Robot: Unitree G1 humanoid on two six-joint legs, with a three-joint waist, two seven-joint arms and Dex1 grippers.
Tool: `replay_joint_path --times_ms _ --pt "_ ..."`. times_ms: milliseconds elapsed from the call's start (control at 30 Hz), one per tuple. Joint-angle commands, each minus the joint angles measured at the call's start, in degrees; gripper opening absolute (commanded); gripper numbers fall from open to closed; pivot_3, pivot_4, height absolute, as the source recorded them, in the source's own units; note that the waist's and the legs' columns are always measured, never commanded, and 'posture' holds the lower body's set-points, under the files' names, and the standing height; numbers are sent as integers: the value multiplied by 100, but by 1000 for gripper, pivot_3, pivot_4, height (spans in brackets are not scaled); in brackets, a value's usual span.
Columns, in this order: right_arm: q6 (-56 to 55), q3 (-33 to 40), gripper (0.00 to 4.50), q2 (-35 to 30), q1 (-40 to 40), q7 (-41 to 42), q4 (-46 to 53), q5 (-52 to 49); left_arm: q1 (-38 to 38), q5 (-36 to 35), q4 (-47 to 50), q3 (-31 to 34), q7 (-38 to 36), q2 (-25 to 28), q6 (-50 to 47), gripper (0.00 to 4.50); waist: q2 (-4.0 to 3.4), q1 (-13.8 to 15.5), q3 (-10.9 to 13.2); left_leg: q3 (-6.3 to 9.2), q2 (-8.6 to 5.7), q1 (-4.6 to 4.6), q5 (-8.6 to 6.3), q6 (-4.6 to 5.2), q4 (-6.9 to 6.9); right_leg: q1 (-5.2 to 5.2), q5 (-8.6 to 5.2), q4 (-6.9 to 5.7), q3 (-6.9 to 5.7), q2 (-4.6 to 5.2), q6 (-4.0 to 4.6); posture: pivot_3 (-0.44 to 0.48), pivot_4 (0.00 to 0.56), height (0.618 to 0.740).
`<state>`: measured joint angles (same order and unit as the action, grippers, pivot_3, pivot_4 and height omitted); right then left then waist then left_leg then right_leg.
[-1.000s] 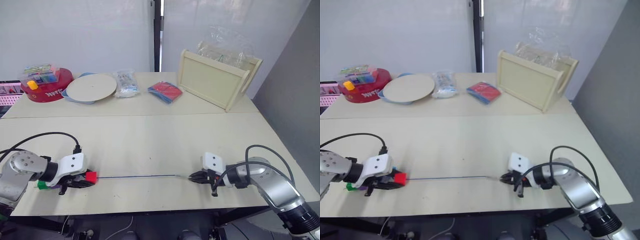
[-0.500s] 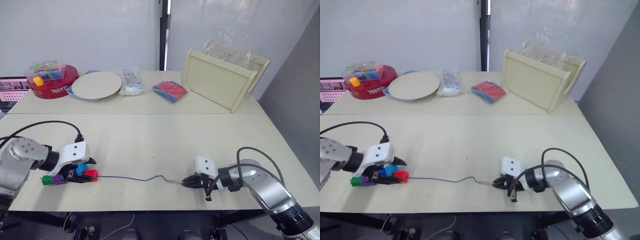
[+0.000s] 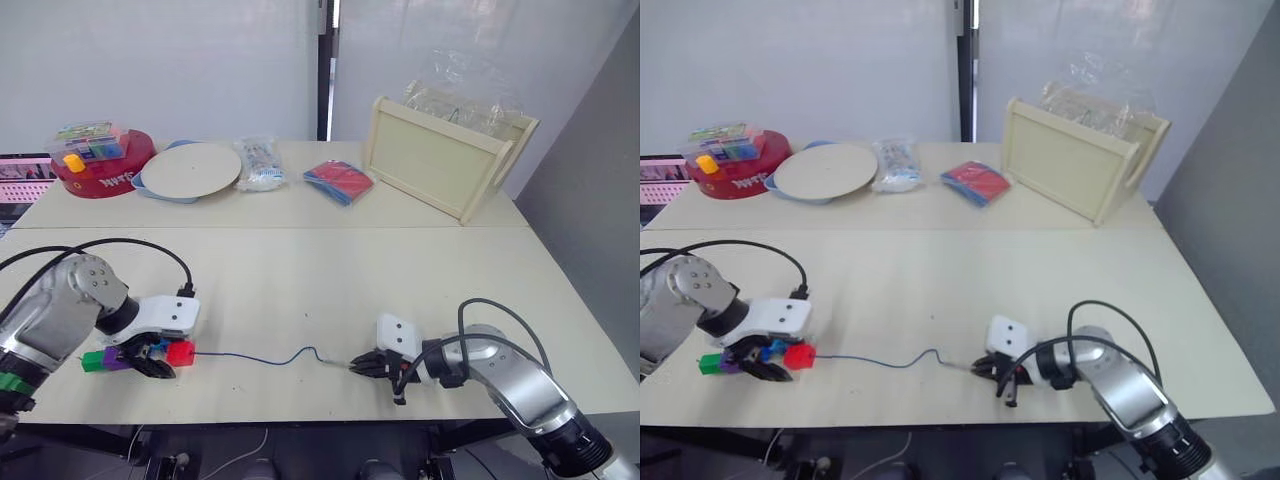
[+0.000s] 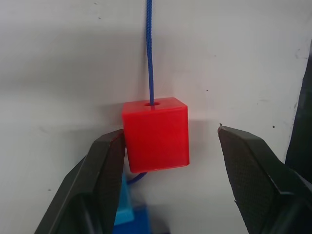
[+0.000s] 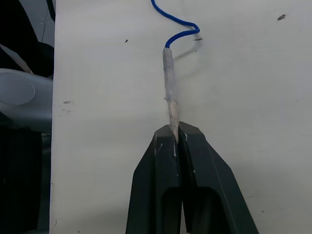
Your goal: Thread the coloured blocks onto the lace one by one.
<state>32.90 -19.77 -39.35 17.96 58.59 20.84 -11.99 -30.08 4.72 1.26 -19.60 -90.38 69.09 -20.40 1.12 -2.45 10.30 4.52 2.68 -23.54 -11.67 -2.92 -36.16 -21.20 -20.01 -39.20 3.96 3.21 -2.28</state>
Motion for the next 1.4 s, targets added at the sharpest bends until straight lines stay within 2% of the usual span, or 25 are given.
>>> replay_joint_path --times_ms 33,200,400,433,833,1400 --pt "53 96 0 6 -10 -82 241 -61 -58 209 117 -52 99 -104 -178 3157 0 0 0 0 0 1 0 0 0 0 0 0 0 0 0 0 150 740" --pt "198 91 0 7 -61 -178 392 -105 111 453 301 -173 252 -259 -305 3157 -2 1 -1 0 0 2 0 0 -2 1 0 -5 0 1 0 0 150 740" --pt "237 139 0 -64 -33 -271 326 -54 354 663 268 -211 313 -247 -91 1313 -9 -17 -5 -1 -3 16 0 1 -4 12 0 -6 3 3 0 0 150 740" --pt "222 160 0 -97 -35 -272 303 -45 362 689 246 -200 316 -252 -68 1188 -14 -19 -6 -2 -3 19 0 1 -3 12 0 -8 6 2 0 0 150 740" --pt "-185 799 0 -946 -328 -187 -307 109 351 921 -195 -166 314 -199 444 1189 -28 -22 -13 -5 -2 28 -1 2 -2 15 0 -12 10 1 0 0 150 740" --pt "-496 1189 0 -1439 -825 1 -461 79 518 890 -161 -49 382 -160 487 1189 -51 -32 -27 -7 0 36 0 2 -3 22 0 -15 13 0 0 0 150 740"
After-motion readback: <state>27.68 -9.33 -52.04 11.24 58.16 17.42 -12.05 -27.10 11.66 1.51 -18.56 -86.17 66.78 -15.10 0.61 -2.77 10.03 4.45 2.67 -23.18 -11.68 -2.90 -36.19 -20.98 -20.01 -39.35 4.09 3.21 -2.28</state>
